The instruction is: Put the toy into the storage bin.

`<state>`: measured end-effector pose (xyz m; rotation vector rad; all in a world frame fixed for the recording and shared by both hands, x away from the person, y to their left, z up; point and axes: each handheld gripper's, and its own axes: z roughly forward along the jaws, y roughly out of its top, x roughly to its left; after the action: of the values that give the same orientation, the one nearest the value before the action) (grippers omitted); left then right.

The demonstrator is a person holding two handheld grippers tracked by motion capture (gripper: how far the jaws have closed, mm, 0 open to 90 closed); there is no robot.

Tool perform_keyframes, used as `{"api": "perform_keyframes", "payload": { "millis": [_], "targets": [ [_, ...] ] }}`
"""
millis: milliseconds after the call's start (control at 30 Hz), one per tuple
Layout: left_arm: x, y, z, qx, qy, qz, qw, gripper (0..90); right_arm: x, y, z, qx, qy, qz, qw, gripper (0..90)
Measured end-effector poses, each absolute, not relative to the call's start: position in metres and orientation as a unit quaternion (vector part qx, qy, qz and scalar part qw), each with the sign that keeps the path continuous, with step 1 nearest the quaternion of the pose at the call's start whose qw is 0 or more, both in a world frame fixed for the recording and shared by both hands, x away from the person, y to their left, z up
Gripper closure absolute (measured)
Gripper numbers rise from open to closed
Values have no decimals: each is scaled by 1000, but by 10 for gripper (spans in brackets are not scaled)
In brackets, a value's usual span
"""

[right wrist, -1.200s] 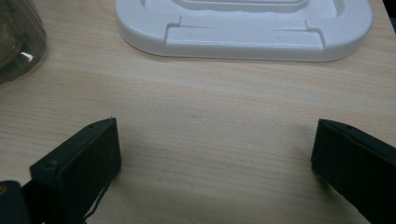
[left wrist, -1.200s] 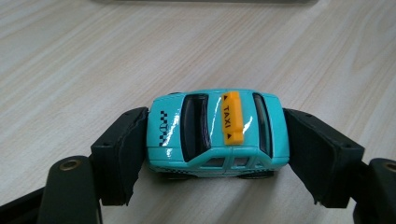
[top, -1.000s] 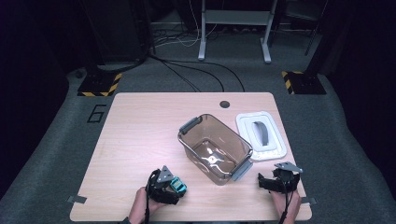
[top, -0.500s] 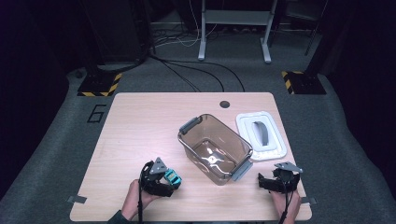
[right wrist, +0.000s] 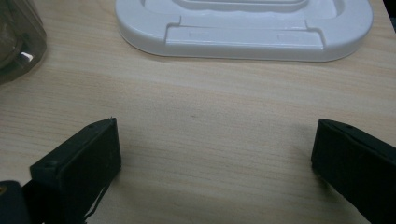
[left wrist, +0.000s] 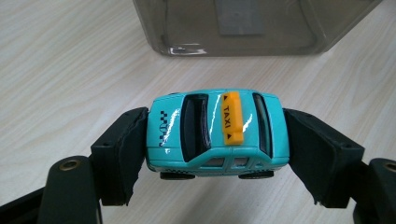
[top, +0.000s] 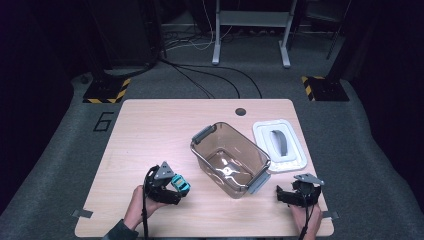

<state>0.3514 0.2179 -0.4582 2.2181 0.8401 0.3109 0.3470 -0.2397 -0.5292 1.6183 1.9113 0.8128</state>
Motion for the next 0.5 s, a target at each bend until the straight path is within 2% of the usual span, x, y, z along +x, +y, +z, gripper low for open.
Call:
{"api": "perform_keyframes", "payload": {
  "millis": [500],
  "targets": [
    [364, 227, -434, 862, 324, 131, 366, 247, 347, -240, -529, 595, 703, 299, 251, 8]
  ]
}}
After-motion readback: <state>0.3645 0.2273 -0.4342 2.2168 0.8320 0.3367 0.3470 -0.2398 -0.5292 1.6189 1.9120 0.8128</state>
